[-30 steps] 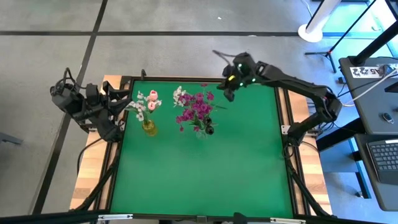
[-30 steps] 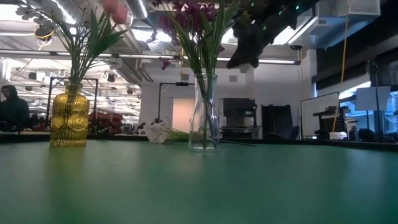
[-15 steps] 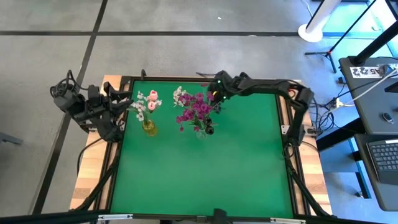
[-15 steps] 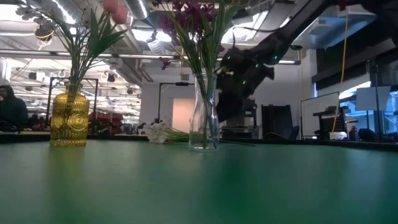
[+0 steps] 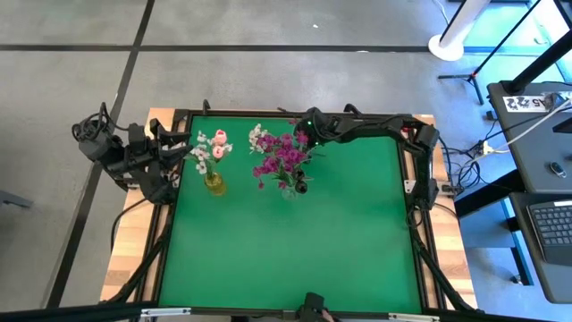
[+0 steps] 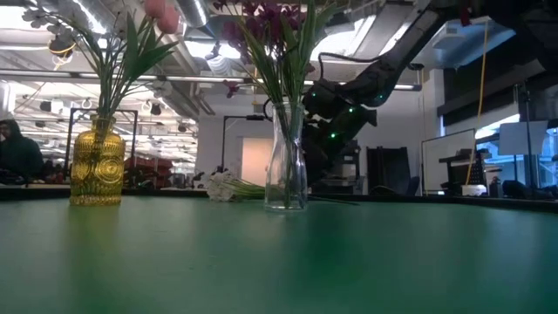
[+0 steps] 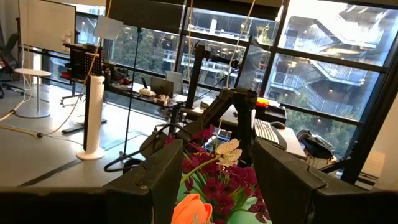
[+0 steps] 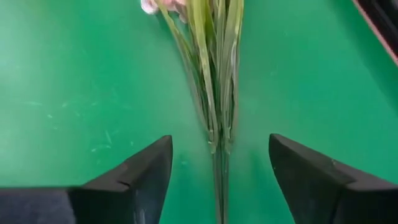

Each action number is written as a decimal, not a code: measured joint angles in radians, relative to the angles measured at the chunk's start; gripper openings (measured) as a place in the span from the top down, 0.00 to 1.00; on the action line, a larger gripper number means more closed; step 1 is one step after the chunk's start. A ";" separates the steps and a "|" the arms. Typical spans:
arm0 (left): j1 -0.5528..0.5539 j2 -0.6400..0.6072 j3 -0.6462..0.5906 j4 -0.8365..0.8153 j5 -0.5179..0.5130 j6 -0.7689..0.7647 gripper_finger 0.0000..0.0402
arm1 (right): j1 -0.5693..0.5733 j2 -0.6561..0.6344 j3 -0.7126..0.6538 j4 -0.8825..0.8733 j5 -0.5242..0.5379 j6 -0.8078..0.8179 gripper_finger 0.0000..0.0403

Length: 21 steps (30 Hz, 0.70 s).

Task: Sort flowers into vase by color
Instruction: Put the white flowers into the yellow vase

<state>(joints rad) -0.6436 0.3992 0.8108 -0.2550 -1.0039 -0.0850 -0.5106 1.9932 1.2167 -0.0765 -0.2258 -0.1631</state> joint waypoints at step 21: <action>0.000 0.000 0.000 -0.004 -0.001 -0.014 0.53 | 0.000 0.041 0.082 -0.245 0.092 0.054 0.85</action>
<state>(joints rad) -0.6434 0.3992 0.8108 -0.2586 -1.0046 -0.0994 -0.5102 2.0338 1.2984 -0.3214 -0.1340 -0.1087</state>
